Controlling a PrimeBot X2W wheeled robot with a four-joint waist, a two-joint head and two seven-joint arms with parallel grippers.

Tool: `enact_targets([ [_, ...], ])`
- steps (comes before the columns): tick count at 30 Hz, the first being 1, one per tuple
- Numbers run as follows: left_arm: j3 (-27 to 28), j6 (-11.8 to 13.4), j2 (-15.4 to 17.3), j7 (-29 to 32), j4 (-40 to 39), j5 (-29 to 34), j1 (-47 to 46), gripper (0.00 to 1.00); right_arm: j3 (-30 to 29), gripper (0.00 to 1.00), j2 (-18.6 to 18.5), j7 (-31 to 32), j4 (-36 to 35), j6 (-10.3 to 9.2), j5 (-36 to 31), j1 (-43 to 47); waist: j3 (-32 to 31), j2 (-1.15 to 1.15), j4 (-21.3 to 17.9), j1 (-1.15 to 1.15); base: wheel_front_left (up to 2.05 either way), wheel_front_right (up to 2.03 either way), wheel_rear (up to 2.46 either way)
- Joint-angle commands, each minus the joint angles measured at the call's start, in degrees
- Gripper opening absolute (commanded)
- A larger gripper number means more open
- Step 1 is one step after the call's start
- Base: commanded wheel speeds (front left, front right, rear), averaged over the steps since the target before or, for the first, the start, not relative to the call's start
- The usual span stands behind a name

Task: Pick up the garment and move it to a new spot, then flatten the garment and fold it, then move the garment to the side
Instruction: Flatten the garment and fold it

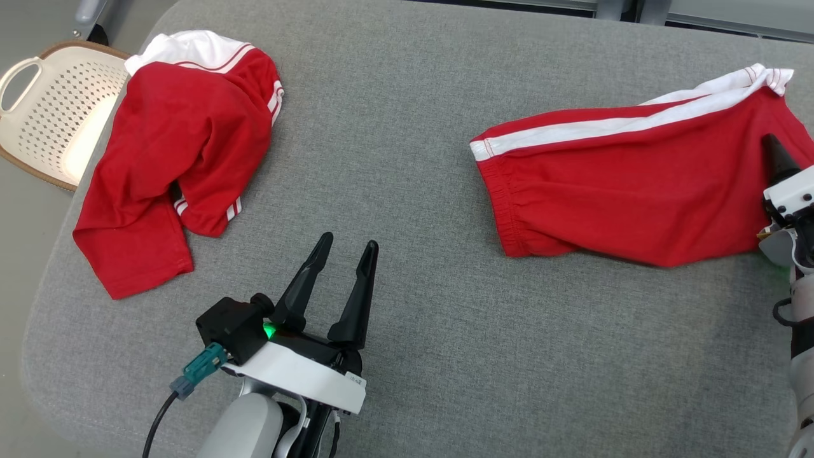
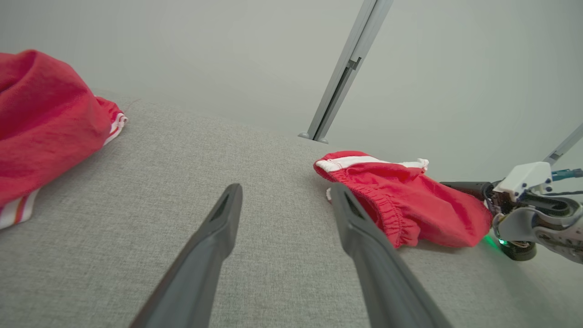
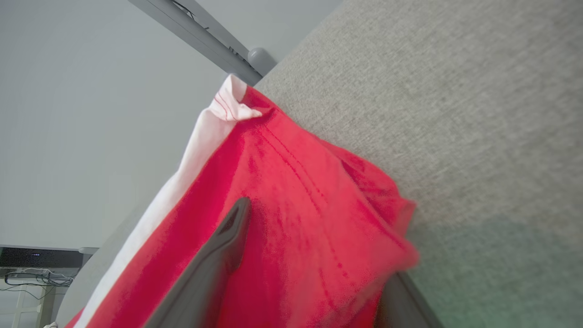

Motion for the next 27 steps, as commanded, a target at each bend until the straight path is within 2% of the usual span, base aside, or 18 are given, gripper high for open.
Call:
enact_targets([
  [1, 0.06, -0.12, 0.18, -0.02, 0.14, -0.27, -0.73, 1.0, -0.34, 0.0, 2.56, 0.67, 3.01, 0.0, 0.14, 1.64, 0.05, 0.0, 0.07, 0.0, 0.0, 0.0, 0.0],
  [8, 0.7, -0.12, 0.19, -0.02, 1.34, 0.05, -0.14, 1.0, 0.12, 0.0, 2.86, -4.84, 0.47, -0.01, 2.39, 1.88, -1.53, 0.0, -1.13, 0.0, 0.0, 0.0, 0.0],
  [18, 1.76, -0.12, 0.19, -0.02, 2.49, 1.29, 1.31, 1.0, 2.62, 0.0, 0.86, -8.81, -6.37, -0.06, 10.83, 9.94, -5.76, 0.0, -5.4, 0.0, 0.0, 0.0, 0.0],
  [23, 1.98, -0.12, 0.21, -0.02, 3.03, 1.67, 2.57, 1.0, 0.12, 0.0, -1.57, -12.32, -7.96, 0.0, 14.08, 14.98, -7.87, 0.0, -7.48, 0.0, 0.0, 0.0, 0.0],
  [27, 2.15, -0.12, 0.2, -0.02, 3.26, 1.86, 3.42, 1.0, -2.64, 0.0, -3.28, -15.85, -6.66, 0.0, 13.95, 18.12, -9.23, 0.0, -8.61, 0.0, 0.0, 0.0, 0.0],
])
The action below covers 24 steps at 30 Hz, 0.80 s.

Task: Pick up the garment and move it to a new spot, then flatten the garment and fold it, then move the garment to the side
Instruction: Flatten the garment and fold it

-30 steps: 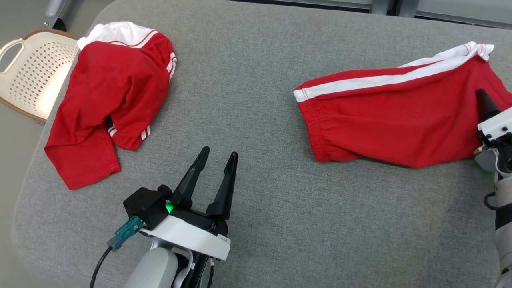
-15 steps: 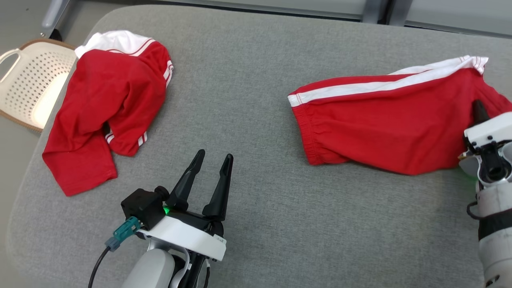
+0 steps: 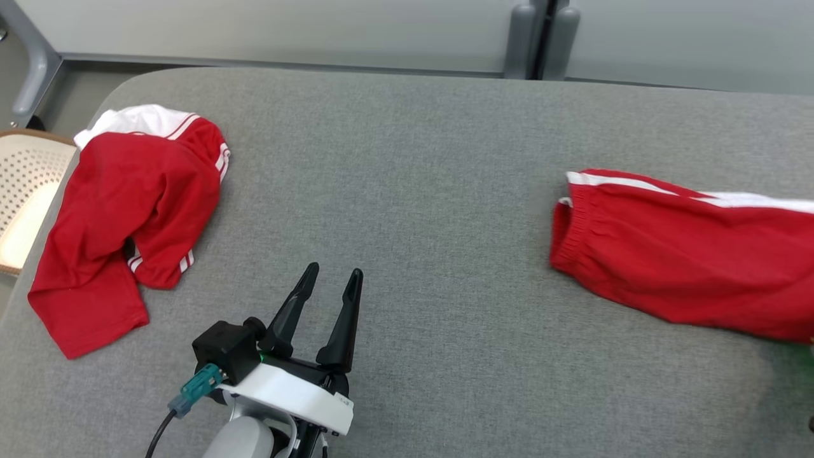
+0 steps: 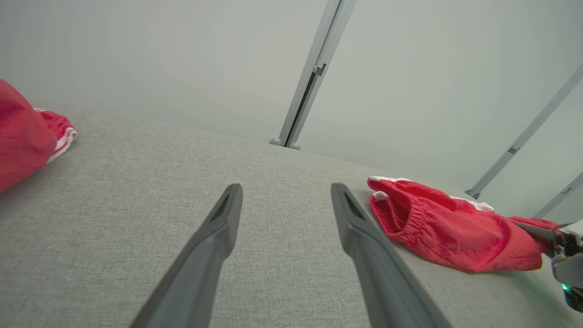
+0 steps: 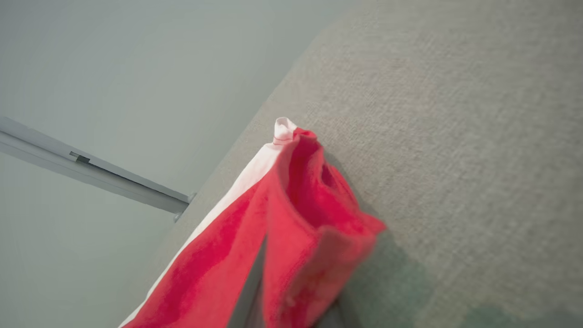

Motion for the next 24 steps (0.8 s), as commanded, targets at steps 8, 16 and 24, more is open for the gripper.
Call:
enact_targets([
  [8, -0.04, -0.12, 0.24, -0.02, 1.1, -0.55, 1.74, 1.0, -0.47, 0.0, -0.22, -2.9, 2.31, 0.0, -1.57, -0.04, -2.7, 0.0, -1.62, 0.0, 0.0, 0.0, 0.0],
  [16, 0.87, -0.12, 0.24, -0.02, 2.12, 0.16, 1.63, 1.0, 9.76, 0.0, 3.61, -2.84, -5.23, 0.0, 0.58, -0.09, -4.03, 0.0, -1.39, 0.0, 0.0, 0.0, 0.0],
  [24, 1.67, -0.12, 0.24, -0.02, 2.78, -0.12, 2.61, 1.0, 25.45, 0.0, 5.3, -0.47, -18.77, 0.0, 10.1, 6.41, -5.37, 0.0, -0.58, 0.0, 0.0, 0.0, 0.0],
])
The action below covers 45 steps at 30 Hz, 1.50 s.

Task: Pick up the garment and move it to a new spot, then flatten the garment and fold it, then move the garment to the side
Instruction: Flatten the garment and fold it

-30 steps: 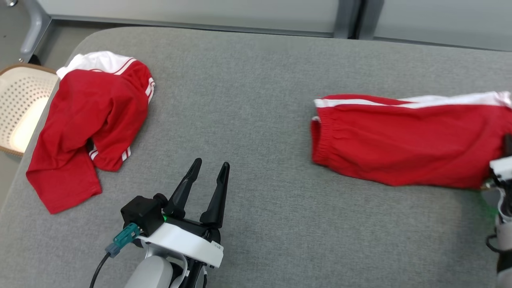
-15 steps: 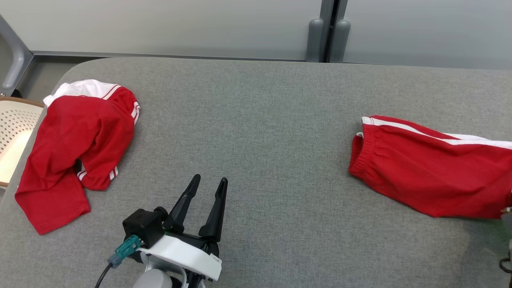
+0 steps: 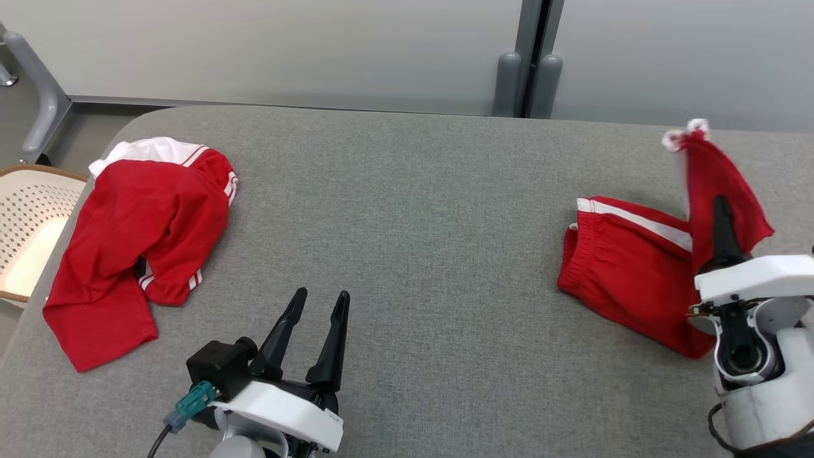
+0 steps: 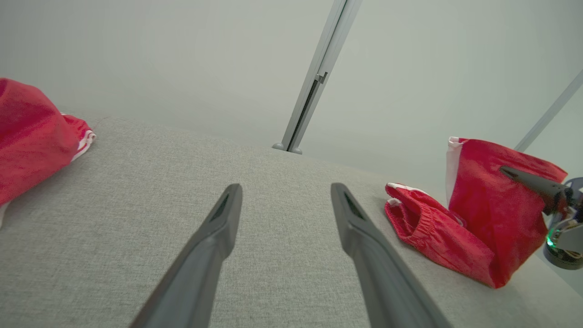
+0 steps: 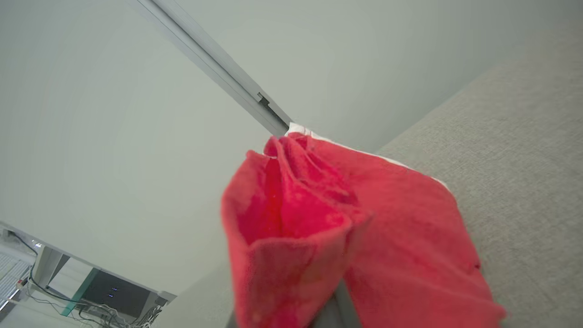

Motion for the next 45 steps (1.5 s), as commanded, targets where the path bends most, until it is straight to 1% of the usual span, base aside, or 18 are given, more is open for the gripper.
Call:
enact_targets([
  [1, 0.34, -0.12, 0.24, -0.02, 0.22, 0.2, 0.63, 1.0, 1.04, 0.0, -0.41, 0.18, -1.08, 0.02, 1.03, 1.23, -0.28, 0.0, 0.19, 0.0, 0.0, 0.0, 0.0],
  [5, 0.63, 0.0, 0.24, -0.02, 0.59, 0.32, 0.72, 1.0, 5.99, 0.0, -0.42, 0.54, -4.28, 0.02, 5.99, 3.9, -0.66, 0.0, 0.56, 0.0, 0.0, 0.0, 0.0],
  [8, 0.38, -0.01, 0.24, -0.02, 0.72, 0.17, 0.79, 1.0, 9.4, 0.0, -1.46, -0.19, -4.91, 0.02, 7.08, 5.17, -0.75, 0.0, 1.02, 0.0, 0.0, 0.0, 0.0],
  [14, 0.12, 0.25, 0.25, -0.01, 0.9, -0.29, 0.93, 1.0, 14.15, 0.0, -2.48, -2.16, -3.45, 0.02, 8.78, 4.97, -0.64, 0.0, 2.07, 0.0, 0.0, 0.0, 0.0],
  [19, -0.22, 0.4, 0.25, -0.01, 1.01, -0.62, 1.04, 1.0, 17.4, 0.0, -3.34, -3.79, -0.24, 0.02, 8.04, 3.64, -0.25, 0.0, 2.91, 0.0, 0.0, 0.0, 0.0],
  [20, -0.38, 0.45, 0.24, -0.01, 1.09, -0.68, 1.02, 1.0, 18.07, 0.4, -3.32, -4.05, 0.54, 0.02, 7.82, 3.32, -0.17, 0.0, 3.08, 0.0, 0.0, 0.0, 0.0],
  [21, -0.49, 0.51, 0.23, -0.01, 1.14, -0.8, 0.99, 1.0, 18.84, 1.0, -3.31, -4.37, 1.16, 0.02, 7.53, 3.03, -0.08, 0.0, 3.26, 0.0, 0.0, 0.0, 0.0],
  [27, -1.02, 0.72, 0.23, -0.01, 1.32, -1.34, 0.46, 1.0, 24.4, 1.0, -2.78, -4.53, 3.89, 0.02, 6.95, 1.34, 0.79, 0.0, 4.14, 0.0, 0.0, 0.0, 0.0],
  [30, -1.2, 0.71, 0.25, -0.01, 1.38, -1.49, 0.28, 1.0, 25.74, 1.0, -2.48, -4.09, 5.24, 0.02, 7.12, 0.85, 1.04, 0.0, 4.38, 0.0, 0.0, 0.0, 0.0],
  [37, -2.05, 0.93, 0.24, -0.01, 1.4, -1.94, -0.28, 1.0, 28.76, 1.0, -0.77, -1.34, 14.36, 0.02, 6.9, -1.4, 1.69, 0.0, 5.19, 0.0, 0.0, 0.0, 0.0],
  [41, -1.62, 1.34, 0.24, -0.01, 1.39, -2.09, -0.27, 1.0, 29.86, 1.0, -0.34, -2.41, 15.05, 0.02, 7.41, -2.46, 1.67, 0.0, 4.69, 0.0, 0.0, 0.0, 0.0],
  [45, -0.94, 1.25, 0.22, -0.01, 1.16, -1.41, -0.32, 1.0, 30.29, 1.0, -1.62, -5.4, 13.97, 0.01, 7.44, -3.33, 1.2, 0.0, 3.03, 0.0, 0.0, 0.0, 0.0],
])
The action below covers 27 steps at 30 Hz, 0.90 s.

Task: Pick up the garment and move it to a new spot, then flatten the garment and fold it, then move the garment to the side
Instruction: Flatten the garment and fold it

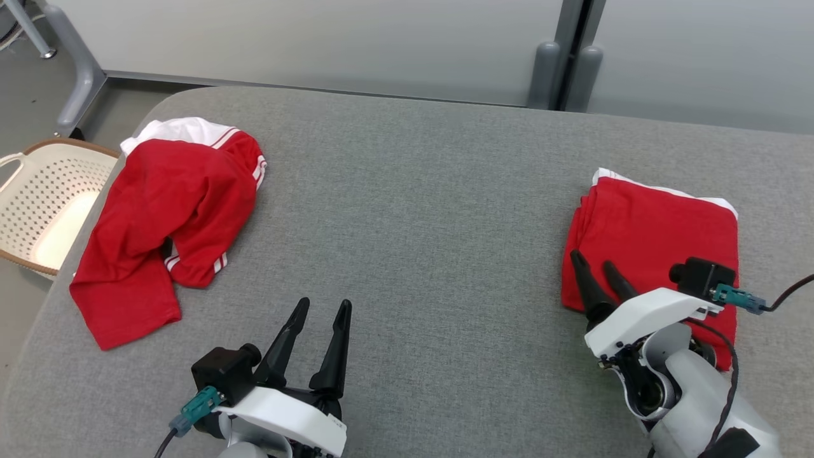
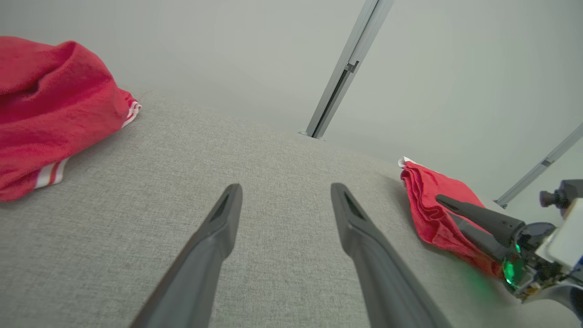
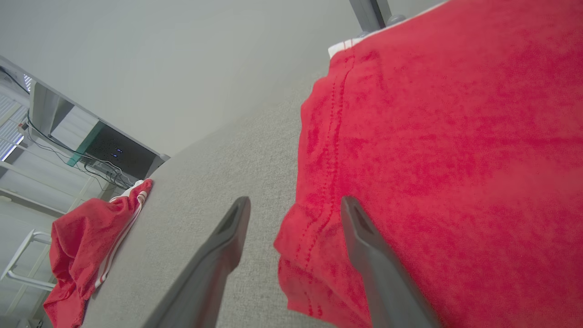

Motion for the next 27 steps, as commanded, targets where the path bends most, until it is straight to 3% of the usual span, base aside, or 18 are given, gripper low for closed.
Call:
enact_targets([
  [1, 0.49, 0.01, 0.2, -0.01, -0.33, 0.56, -0.92, 1.0, 0.46, 1.0, -1.32, -1.62, -0.45, 0.0, -0.71, -0.66, -0.44, 0.0, -1.16, 0.0, 0.0, 0.0, 0.0],
  [9, 2.99, -0.27, 0.21, -0.01, -2.75, 1.36, -1.57, 1.0, 2.35, 1.0, -7.22, -9.15, -3.45, 0.0, -10.8, 0.05, -1.91, 0.0, -5.49, 0.0, 0.0, 0.0, 0.0],
  [14, 4.77, -0.55, 0.19, -0.01, -4.59, 1.93, -1.78, 1.0, -3.72, 1.0, -9.7, -9.65, -9.89, 0.0, -21.21, 3.06, -2.59, 0.0, -8.04, 0.0, 0.0, 0.0, 0.0],
  [21, 6.69, -0.67, 0.17, 0.0, -5.53, 4.01, -0.5, 1.0, -16.46, 1.0, -6.61, -9.63, -23.87, 0.0, -38.54, 13.66, -3.41, 0.0, -10.92, 0.0, 0.0, 0.0, 0.0],
  [27, 7.06, -0.29, 0.18, -0.01, -5.96, 6.08, 1.36, 1.0, -21.68, 1.0, -2.53, -9.63, -29.61, 0.0, -44.33, 19.75, -3.84, 0.0, -12.33, 0.0, 0.0, 0.0, 0.0],
])
